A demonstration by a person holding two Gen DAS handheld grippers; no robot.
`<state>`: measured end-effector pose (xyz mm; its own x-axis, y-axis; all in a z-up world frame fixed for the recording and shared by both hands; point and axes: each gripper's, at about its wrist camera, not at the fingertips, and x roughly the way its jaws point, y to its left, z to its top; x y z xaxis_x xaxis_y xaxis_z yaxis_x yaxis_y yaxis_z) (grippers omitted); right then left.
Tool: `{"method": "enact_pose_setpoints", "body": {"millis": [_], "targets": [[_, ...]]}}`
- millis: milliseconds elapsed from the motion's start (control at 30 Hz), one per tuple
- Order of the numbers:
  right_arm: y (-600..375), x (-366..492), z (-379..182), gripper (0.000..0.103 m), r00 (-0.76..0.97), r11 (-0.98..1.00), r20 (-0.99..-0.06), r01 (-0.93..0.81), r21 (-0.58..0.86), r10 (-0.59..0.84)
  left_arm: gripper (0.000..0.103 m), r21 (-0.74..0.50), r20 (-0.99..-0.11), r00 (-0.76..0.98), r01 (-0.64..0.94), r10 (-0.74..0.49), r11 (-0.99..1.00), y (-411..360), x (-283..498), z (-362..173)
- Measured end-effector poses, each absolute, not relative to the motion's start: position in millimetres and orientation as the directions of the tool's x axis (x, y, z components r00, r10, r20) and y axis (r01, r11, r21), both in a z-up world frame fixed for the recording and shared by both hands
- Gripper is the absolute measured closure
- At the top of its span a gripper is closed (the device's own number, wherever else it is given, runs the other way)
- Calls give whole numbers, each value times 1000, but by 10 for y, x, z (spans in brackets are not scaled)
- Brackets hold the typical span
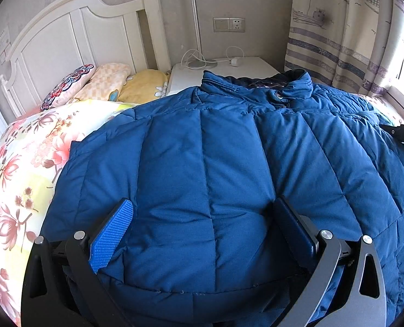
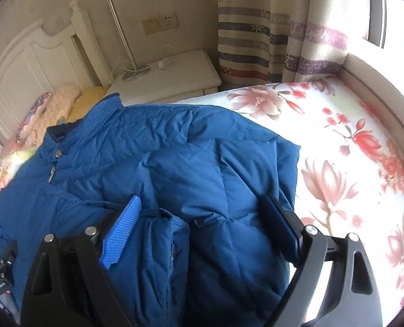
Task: Fold large clothes
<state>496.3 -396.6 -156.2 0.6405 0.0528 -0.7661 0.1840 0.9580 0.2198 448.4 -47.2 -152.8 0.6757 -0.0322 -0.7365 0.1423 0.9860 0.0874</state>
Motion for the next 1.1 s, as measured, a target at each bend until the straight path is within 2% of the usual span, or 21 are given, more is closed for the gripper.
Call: {"method": "enact_pose_setpoints", "body": {"millis": [67, 233, 300, 367, 467, 533, 567, 633, 700, 767, 867, 967, 1067, 1100], "targets": [[-3994, 4965, -1581, 13, 646, 949, -759, 180, 257, 83, 4, 71, -741, 670, 143, -44, 987, -457, 4499, -1531], [-4009, 4954, -1519, 13, 626, 952, -776, 182, 246, 81, 4, 59, -744, 667, 140, -50, 988, -454, 4507, -1531], [-4008, 4855, -1385, 18, 623, 957, -782, 209, 200, 27, 4, 61, -752, 657, 145, -50, 987, -424, 4474, -1496], [-3881, 4563, -1078, 20, 692, 955, -721, 229, 186, -25, 5, 49, -750, 660, 127, -47, 991, -347, 4311, -1359], [-3508, 4101, -754, 17, 763, 971, -642, 87, 224, 80, 5, -18, -718, 684, 167, -129, 986, -285, 4003, -1138], [-3130, 3934, -747, 15, 743, 991, -658, -48, 127, 120, 5, 23, -725, 682, 159, -93, 987, -351, 3965, -1157], [-2878, 3889, -832, 15, 725, 993, -680, -114, 34, 106, 5, 65, -739, 671, 153, -56, 986, -412, 4000, -1238], [-2682, 3939, -1016, 15, 692, 988, -717, -154, -29, 87, 4, 131, -775, 632, 146, 9, 981, -502, 4105, -1469], [-2591, 4063, -1342, 12, 639, 988, -767, -149, -46, 60, 4, 145, -760, 650, 148, 14, 978, -517, 4100, -1557], [-2570, 4055, -1386, 10, 660, 985, -750, -158, -67, 55, 4, 123, -768, 640, 145, 2, 982, -467, 4083, -1519], [-2586, 3934, -1231, 11, 641, 989, -765, -137, -45, 54, 5, 119, -776, 631, 130, 10, 984, -359, 3876, -1397], [-2567, 3536, -1024, 11, 673, 976, -728, -217, -25, 131, 5, 147, -770, 638, 206, -19, 968, -349, 3524, -1352], [-2396, 3397, -1236, 11, 590, 946, -793, -318, -56, 151, 4, 210, -798, 602, 234, 28, 949, -367, 3439, -1627], [-2319, 3425, -1418, 11, 548, 937, -826, -341, -79, 129, 4, 175, -794, 609, 225, 2, 959, -327, 3437, -1650]]}}
